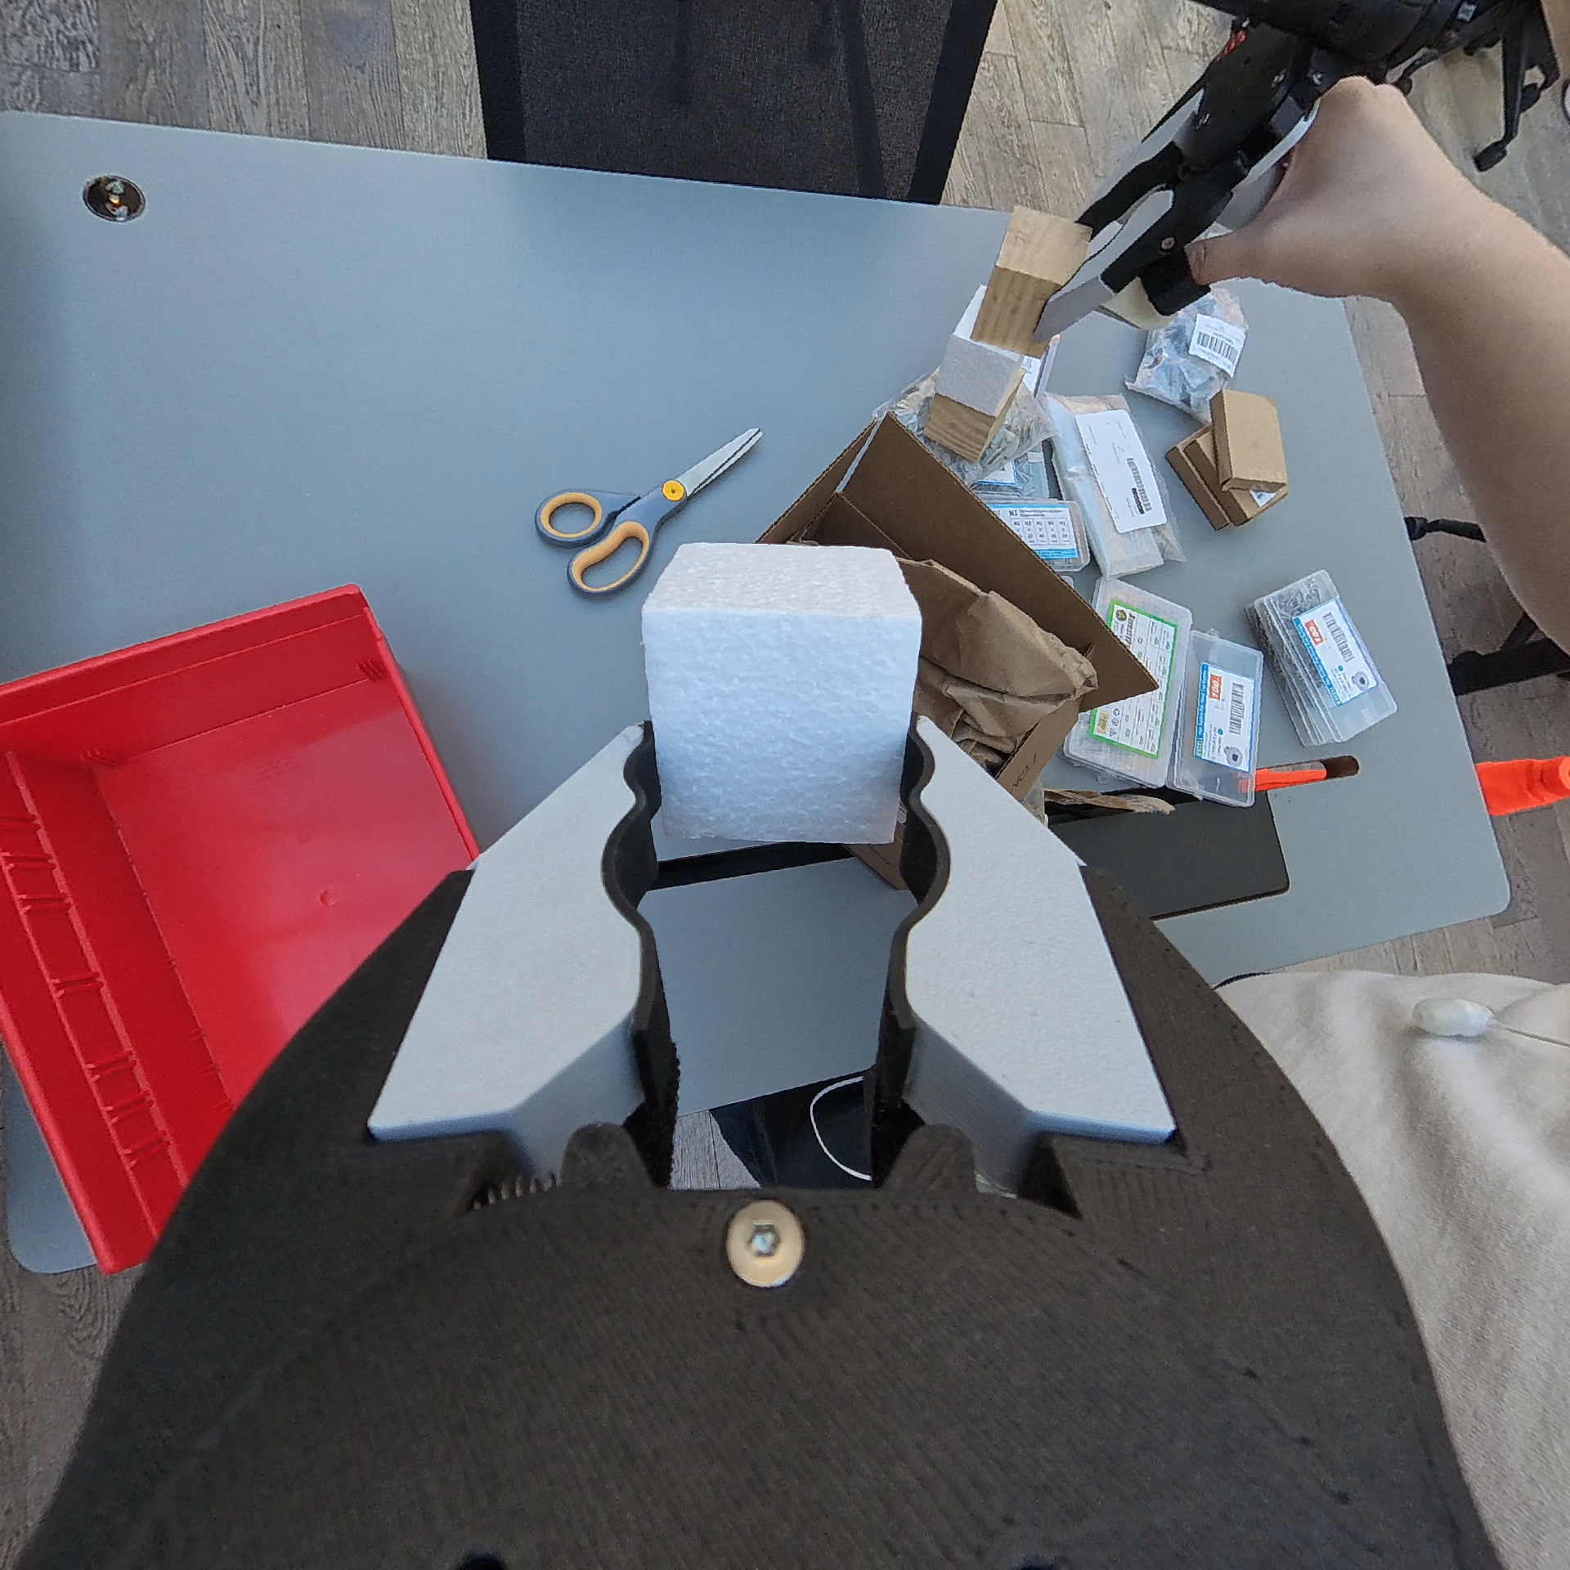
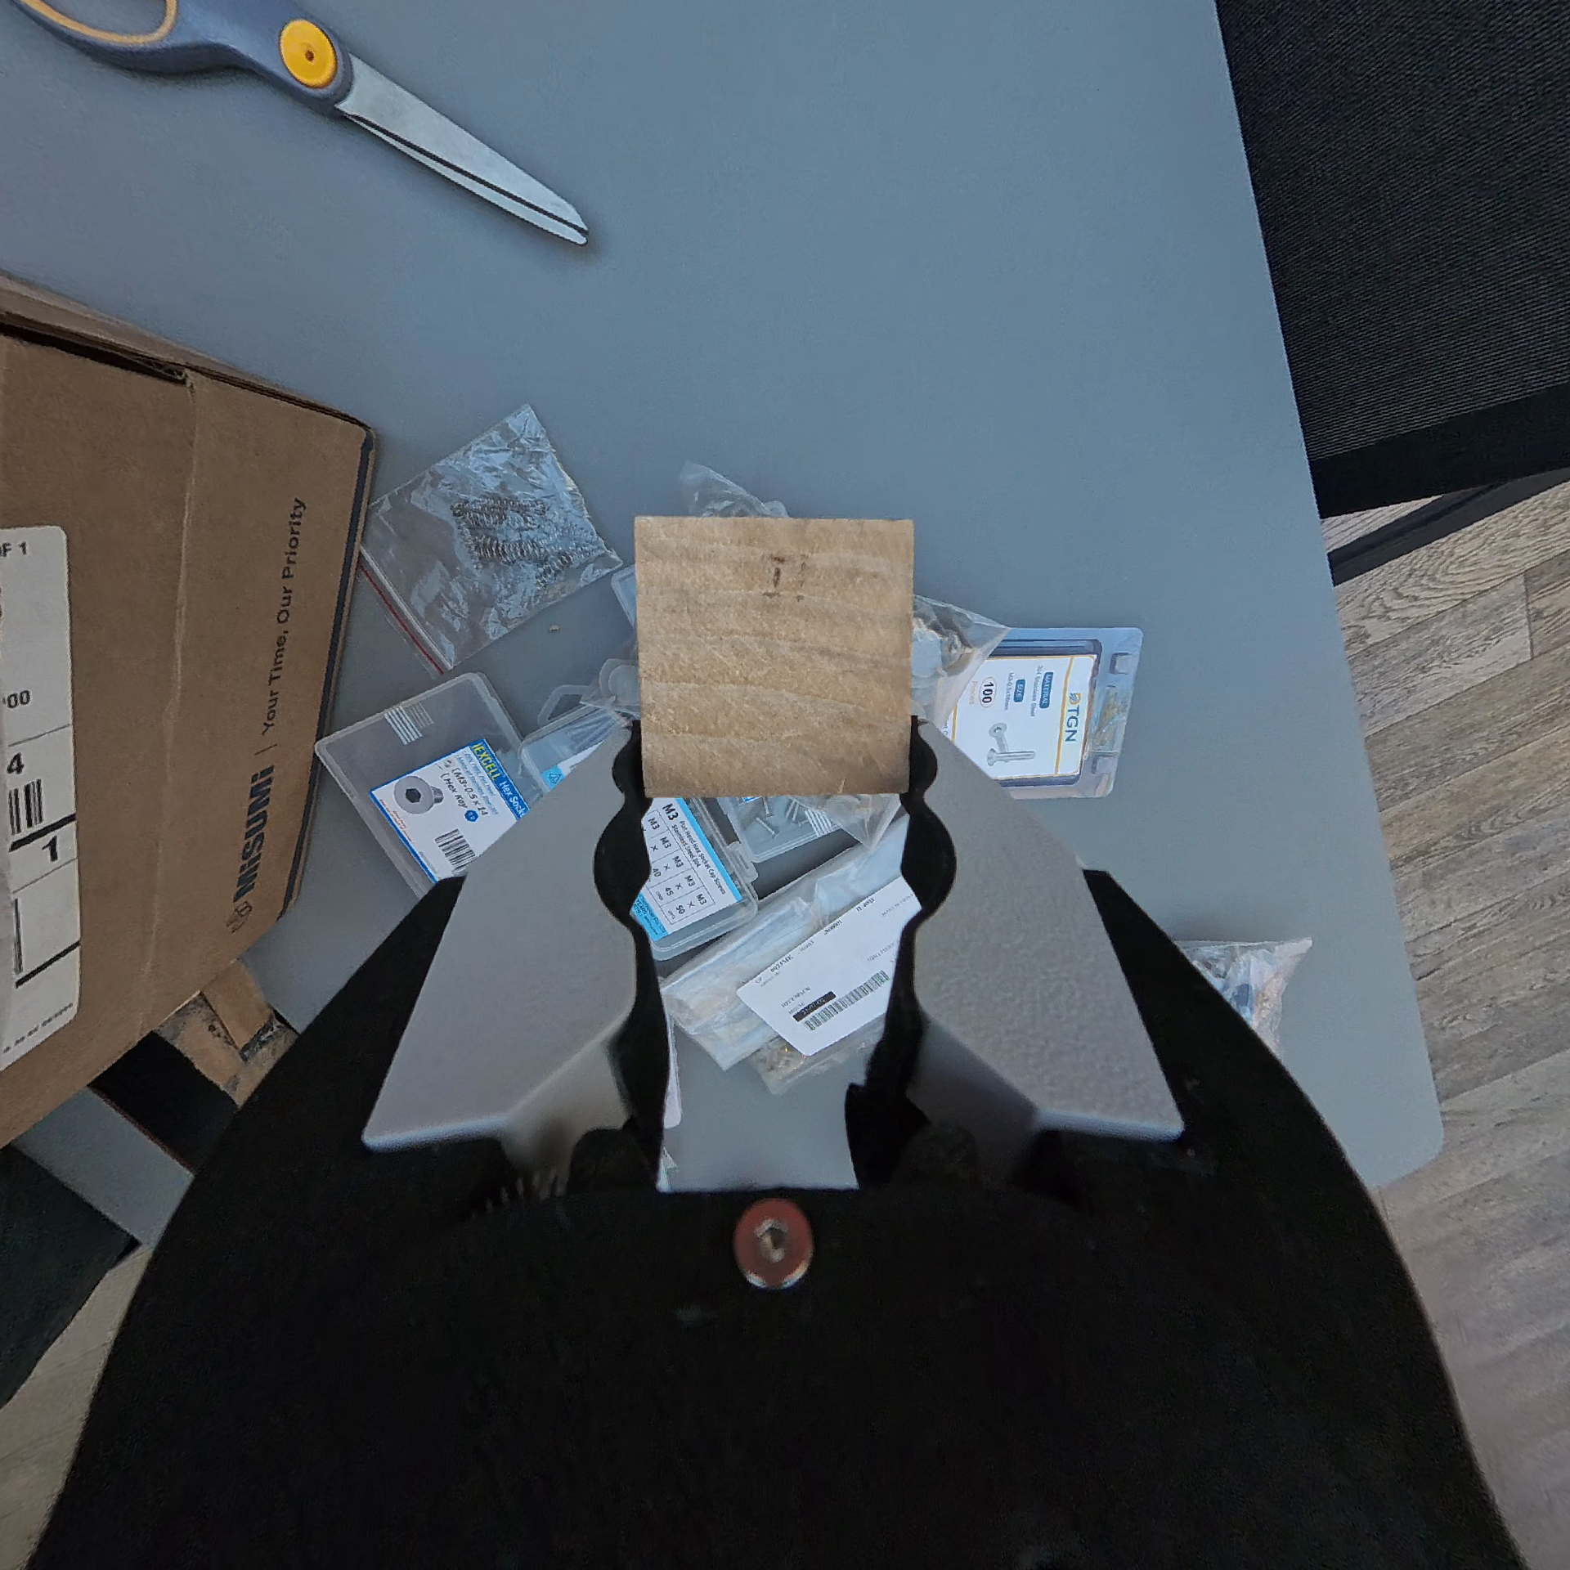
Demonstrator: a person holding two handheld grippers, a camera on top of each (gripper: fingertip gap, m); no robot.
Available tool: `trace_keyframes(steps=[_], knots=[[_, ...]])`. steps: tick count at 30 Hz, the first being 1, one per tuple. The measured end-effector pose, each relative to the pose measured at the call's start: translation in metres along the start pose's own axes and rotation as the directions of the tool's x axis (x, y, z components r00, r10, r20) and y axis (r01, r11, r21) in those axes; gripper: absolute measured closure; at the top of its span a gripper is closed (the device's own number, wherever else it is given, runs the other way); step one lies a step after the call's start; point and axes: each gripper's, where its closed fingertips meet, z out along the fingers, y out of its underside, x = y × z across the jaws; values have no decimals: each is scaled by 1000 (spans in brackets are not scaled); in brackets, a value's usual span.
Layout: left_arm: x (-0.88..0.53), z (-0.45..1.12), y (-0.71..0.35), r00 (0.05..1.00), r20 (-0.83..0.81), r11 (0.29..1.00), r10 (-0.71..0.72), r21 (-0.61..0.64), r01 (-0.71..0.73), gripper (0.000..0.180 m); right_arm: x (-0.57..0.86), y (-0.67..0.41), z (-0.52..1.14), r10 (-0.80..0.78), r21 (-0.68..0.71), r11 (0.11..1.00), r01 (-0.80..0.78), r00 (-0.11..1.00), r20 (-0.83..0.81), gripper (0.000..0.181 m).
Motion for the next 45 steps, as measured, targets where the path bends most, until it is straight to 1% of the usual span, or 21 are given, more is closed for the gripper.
trace_keyframes(steps=[4, 8, 11, 12, 14, 15, 16, 17, 18, 19, 22, 23, 26, 28, 31, 34, 36, 39, 41, 43, 45], knots=[[0, 0, -1, 1000, 1, 1000, 2, 1, -2, 124, 1, 2, 0, -18, -7, 1000, 18, 1000, -9, 122], [0, 1, -3, 1000, -1, 1000, 8, -1, -8, 124, 1, 4, 3, -17, -22, 1000, 17, 1000, -5, 111], [1, 1, -4, 1000, 0, 1000, 14, -3, -14, 124, 0, 1, 4, -13, -9, 1000, 13, 1000, 3, 112], [1, 1, -4, 1000, 1, 1000, 16, -4, -16, 124, 2, -2, 4, -15, 2, 1000, 15, 1000, -5, 126], [1, 2, -4, 1000, -1, 1000, 14, -6, -14, 124, 1, -9, 1, -36, 46, 998, 36, 999, -5, 177], [1, 3, -4, 1000, -2, 1000, 12, -8, -13, 124, 1, -17, -1, -24, 88, 996, 24, 1000, 3, 181], [1, 3, -3, 1000, -2, 1000, 11, -8, -11, 124, -1, -23, -3, -14, 114, 993, 11, 1000, 24, 181], [1, 4, -3, 1000, -4, 1000, 10, -10, -10, 124, 1, -25, -5, -16, 106, 994, 13, 999, 29, 180], [1, 5, -2, 1000, -4, 1000, 10, -13, -10, 124, 10, -28, -8, -10, 95, 995, 11, 1000, -5, 164], [1, 5, -1, 1000, -2, 1000, 12, -15, -12, 124, 15, -35, -10, -1, 106, 994, 2, 1000, -10, 156], [-3, 13, 5, 1000, -5, 1000, 3, -30, -3, 124, 7, -76, 4, 11, 197, 979, -42, 988, 154, 155], [-5, 19, 10, 1000, -22, 999, -6, -45, 5, 124, 6, -92, 17, 2, 203, 978, -43, 980, 198, 149], [-20, 38, 20, 999, -24, 996, -24, -86, 22, 124, 12, -124, 66, -33, 183, 983, -11, 972, 233, 135], [-30, 46, 22, 999, -32, 995, -42, -90, 39, 124, 6, -123, 93, -43, 138, 990, 6, 963, 265, 130], [-38, 53, 32, 997, -52, 993, -57, -108, 51, 124, -15, -108, 113, -126, 125, 988, 91, 941, 313, 122], [-51, 58, 45, 998, -33, 993, -46, -111, 42, 124, -26, -90, 124, -230, 95, 972, 213, 939, 255, 102], [-55, 63, 47, 996, -54, 993, -70, -104, 64, 124, -41, -81, 128, -248, 55, 969, 242, 934, 257, 95], [-58, 72, 40, 994, -82, 994, -75, -87, 68, 124, -58, -68, 144, -304, -37, 947, 318, 929, 210, 96], [-61, 75, 34, 994, -89, 995, -66, -84, 58, 124, -51, -59, 156, -341, -134, 924, 359, 930, 140, 120], [-62, 75, 26, 994, -98, 996, -58, -71, 51, 124, -53, -62, 152, -343, -117, 925, 360, 928, 146, 124], [-62, 74, 20, 993, -109, 997, -54, -60, 48, 124, -46, -68, 124, -269, -75, 957, 282, 952, 149, 124]])
